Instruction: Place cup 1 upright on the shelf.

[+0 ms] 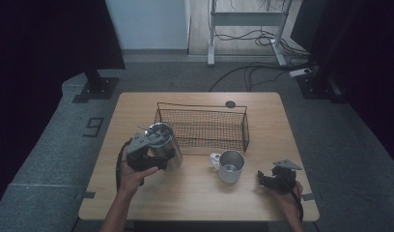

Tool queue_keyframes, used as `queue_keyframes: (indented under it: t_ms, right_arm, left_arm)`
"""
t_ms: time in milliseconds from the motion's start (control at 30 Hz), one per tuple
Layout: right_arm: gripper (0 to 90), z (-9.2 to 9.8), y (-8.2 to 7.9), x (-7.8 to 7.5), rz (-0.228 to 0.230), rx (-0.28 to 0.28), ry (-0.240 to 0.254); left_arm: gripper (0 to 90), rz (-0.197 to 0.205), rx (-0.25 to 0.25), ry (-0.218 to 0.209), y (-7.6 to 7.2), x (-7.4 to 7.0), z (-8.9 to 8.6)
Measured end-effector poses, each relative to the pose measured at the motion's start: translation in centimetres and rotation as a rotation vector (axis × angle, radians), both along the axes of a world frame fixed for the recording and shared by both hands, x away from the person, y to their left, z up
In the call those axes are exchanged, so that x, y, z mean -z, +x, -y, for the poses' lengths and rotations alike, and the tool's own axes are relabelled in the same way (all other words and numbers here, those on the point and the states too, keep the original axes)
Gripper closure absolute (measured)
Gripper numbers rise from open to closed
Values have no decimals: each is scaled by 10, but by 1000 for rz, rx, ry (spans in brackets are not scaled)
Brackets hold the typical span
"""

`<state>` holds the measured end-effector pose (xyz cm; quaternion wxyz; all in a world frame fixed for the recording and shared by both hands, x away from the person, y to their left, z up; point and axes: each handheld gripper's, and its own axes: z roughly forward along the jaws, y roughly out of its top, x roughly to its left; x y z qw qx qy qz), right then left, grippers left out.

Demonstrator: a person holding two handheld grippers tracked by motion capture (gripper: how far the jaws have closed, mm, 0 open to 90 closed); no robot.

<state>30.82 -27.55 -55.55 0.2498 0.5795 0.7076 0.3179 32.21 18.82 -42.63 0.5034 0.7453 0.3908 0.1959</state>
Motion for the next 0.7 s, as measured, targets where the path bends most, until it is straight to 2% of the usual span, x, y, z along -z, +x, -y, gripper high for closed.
queue_keyframes:
  t_ms: [700]
  right_arm:
    - [129,0,0,0,0,0,0]
  left_arm:
    - [42,10,-6,-3,11,-11,3]
